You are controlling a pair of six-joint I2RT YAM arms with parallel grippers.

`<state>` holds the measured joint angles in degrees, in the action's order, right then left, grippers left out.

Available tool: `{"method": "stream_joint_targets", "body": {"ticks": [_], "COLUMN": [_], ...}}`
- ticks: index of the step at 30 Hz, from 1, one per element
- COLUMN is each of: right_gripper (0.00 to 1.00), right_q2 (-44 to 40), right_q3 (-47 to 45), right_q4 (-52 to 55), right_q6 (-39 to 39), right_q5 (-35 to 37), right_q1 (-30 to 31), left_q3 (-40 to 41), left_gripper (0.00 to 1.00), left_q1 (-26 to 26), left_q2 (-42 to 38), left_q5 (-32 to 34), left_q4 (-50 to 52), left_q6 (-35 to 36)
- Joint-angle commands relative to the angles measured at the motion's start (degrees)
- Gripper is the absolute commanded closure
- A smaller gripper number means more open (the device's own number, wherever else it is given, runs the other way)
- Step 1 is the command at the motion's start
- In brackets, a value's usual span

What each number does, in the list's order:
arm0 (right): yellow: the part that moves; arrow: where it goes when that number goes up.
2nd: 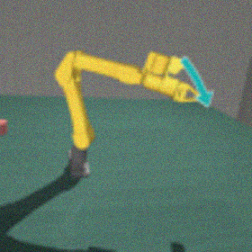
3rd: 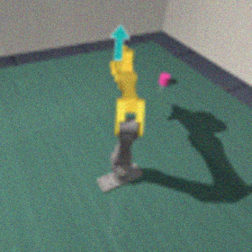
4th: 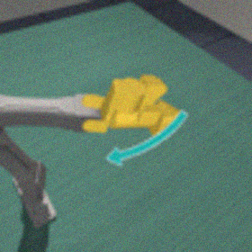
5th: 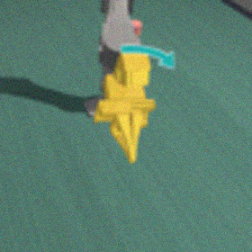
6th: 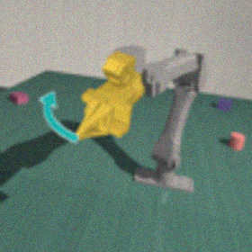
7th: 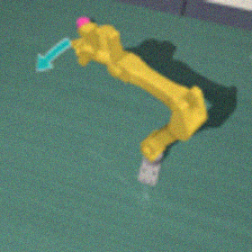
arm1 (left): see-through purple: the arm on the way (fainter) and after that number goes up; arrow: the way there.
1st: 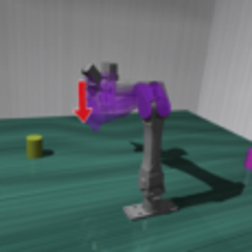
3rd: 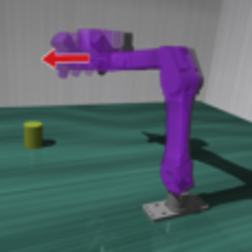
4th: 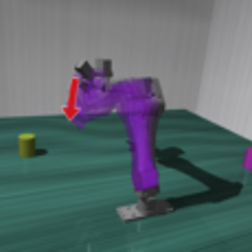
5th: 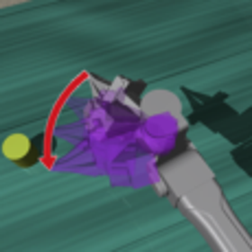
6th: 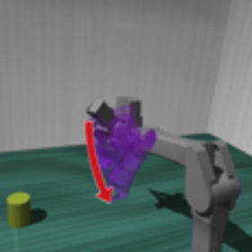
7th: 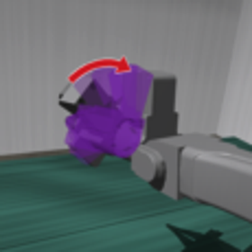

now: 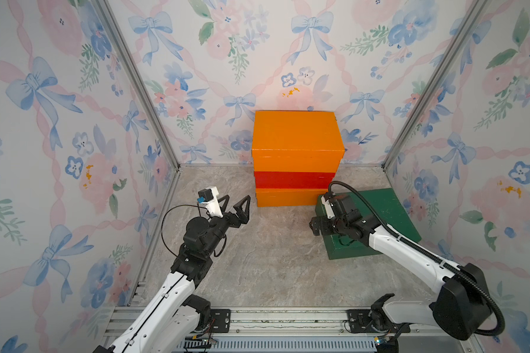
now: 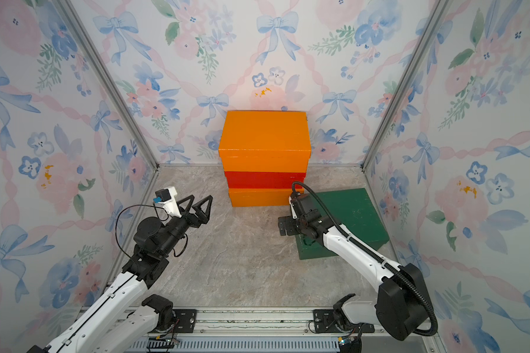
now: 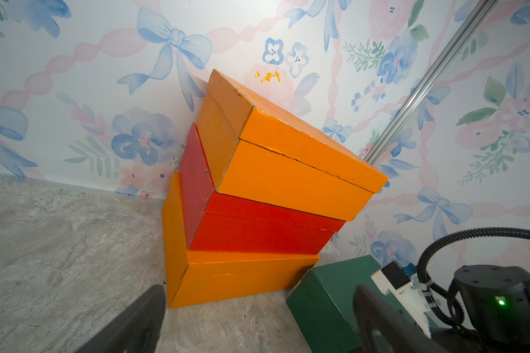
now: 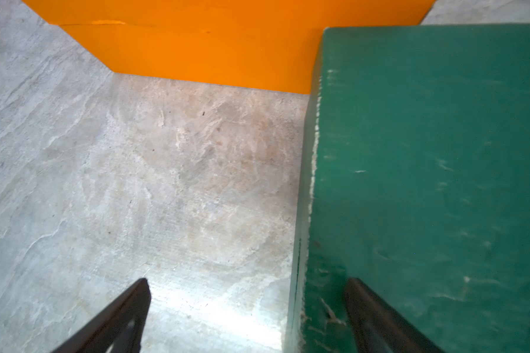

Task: Stack the shoeboxes
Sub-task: Move the shoebox to the center of the board.

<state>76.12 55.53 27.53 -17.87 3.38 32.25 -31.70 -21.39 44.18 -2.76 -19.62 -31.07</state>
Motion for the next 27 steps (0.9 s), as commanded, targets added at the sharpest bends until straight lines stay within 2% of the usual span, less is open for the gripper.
{"method": "stream_joint_targets", "body": {"ticks": [1, 10, 23, 27], "right_gripper": [0.01, 0.01, 0.01, 0.01], "right_q2": [1.85, 4.75, 11.74, 15.83], "right_q3": [0.28, 2.86, 8.63, 12.97], "right_q4": [6.93, 4.95, -0.53, -1.50], "right_q6": [-3.24, -5.88, -8.32, -8.56], "right_q5": [-3.82, -4.08, -6.48, -6.89], "right_q1": [3.25, 10.56, 16.99, 19.32], "left_q3": [-0.20, -1.16, -3.04, -3.62], "left_gripper": [0.02, 0.02, 0.02, 0.02], "left_q1": [-0.27, -0.30, -0.31, -0.30], "left_q2": [-0.87, -1.60, -4.46, -5.03], "left_q5": [0.56, 0.66, 1.09, 1.06], "left_q4": [0.10, 0.78, 2.87, 3.57], "left_q6": [0.56, 0.48, 0.30, 0.18]}}
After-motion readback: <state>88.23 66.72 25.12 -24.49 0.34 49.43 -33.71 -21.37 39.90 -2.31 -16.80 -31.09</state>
